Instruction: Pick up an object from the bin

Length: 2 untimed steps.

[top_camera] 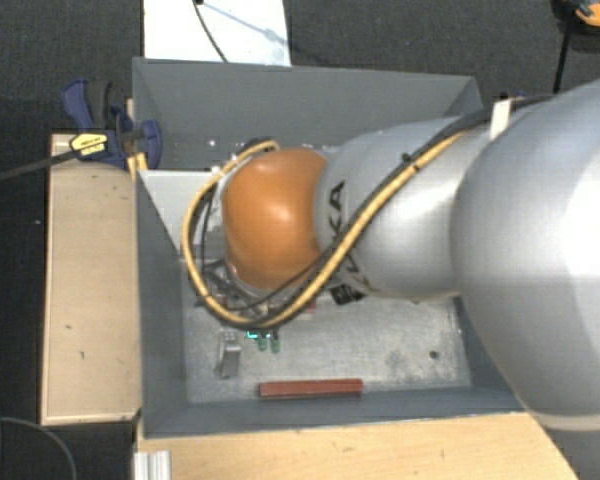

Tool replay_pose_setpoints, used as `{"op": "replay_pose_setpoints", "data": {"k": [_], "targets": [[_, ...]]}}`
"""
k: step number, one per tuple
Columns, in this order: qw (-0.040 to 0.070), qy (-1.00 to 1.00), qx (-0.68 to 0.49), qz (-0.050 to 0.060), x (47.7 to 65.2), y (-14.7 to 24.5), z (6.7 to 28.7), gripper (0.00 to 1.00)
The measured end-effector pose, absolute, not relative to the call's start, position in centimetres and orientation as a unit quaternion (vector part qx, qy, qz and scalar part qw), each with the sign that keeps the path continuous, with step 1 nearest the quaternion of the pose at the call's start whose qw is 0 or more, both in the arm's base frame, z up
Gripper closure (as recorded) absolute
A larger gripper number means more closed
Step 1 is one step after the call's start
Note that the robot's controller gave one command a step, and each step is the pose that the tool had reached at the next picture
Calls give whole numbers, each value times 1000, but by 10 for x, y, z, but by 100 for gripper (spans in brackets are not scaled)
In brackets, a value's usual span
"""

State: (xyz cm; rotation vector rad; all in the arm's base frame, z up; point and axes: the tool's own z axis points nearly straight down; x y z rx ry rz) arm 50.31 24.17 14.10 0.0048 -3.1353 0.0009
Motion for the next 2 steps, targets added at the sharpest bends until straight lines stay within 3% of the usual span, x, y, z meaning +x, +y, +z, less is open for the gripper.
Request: {"op": "replay_pose_setpoints", "data": {"k": [1, 2], "targets": [[-1, -1000, -1, -1, 506, 241, 145, 0], [-4, -999, -36, -2, 562, 178, 77, 0]]}}
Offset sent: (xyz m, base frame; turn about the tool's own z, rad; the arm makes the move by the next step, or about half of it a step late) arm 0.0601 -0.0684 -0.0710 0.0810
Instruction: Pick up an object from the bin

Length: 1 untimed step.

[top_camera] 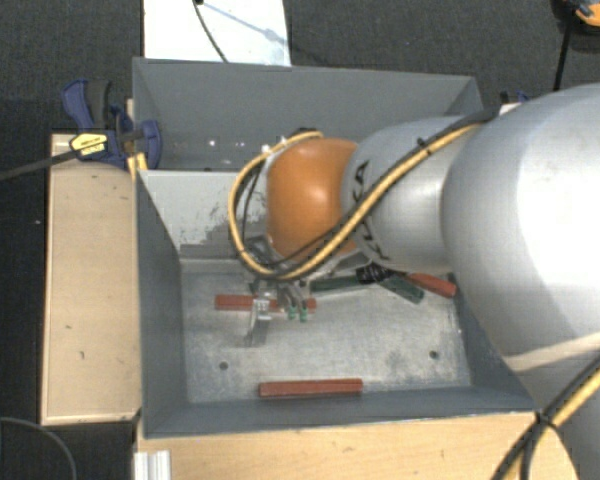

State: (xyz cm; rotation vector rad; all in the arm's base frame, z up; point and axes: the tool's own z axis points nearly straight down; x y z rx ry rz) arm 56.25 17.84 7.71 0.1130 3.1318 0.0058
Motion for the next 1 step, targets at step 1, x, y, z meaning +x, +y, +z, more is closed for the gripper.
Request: {"op": "replay_pose_setpoints", "data": {"k": [1], "targets": [[0, 1000, -27, 0, 564, 155, 84, 0]]}}
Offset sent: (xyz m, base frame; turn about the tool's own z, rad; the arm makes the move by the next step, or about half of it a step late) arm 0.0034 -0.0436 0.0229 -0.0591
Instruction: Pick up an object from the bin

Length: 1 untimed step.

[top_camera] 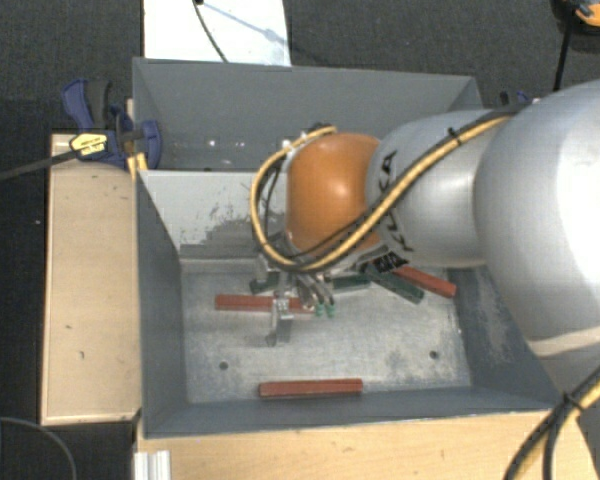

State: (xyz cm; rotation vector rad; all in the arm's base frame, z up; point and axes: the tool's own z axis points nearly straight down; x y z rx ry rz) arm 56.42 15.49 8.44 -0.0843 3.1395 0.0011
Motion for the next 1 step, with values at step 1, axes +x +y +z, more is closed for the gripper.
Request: {"op": "replay_pose_setpoints", "data": {"k": [1], "targets": [[2, 1000, -2, 1, 566, 139, 99, 0]]}}
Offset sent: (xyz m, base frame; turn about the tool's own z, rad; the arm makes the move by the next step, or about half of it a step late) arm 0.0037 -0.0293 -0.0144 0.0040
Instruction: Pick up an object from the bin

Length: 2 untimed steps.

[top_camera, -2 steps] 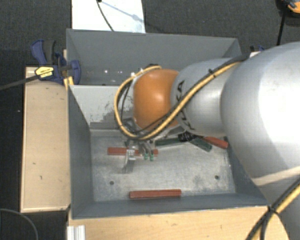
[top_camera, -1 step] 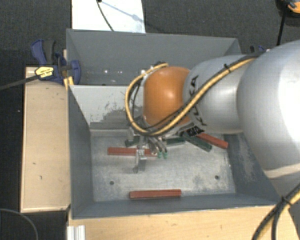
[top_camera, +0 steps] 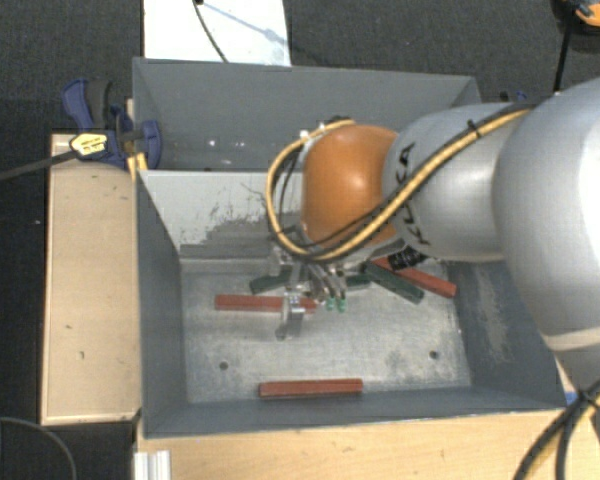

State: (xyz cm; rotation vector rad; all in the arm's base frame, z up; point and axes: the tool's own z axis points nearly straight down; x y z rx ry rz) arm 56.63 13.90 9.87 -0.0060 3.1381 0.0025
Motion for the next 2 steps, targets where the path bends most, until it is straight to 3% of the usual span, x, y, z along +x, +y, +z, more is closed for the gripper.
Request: {"op": "replay_pose_setpoints", "data": {"k": [1, 2], "targets": [[1, 1000, -24, 0, 568, 127, 73, 0], [7, 1000, 20, 4, 571, 125, 72, 100]]}}
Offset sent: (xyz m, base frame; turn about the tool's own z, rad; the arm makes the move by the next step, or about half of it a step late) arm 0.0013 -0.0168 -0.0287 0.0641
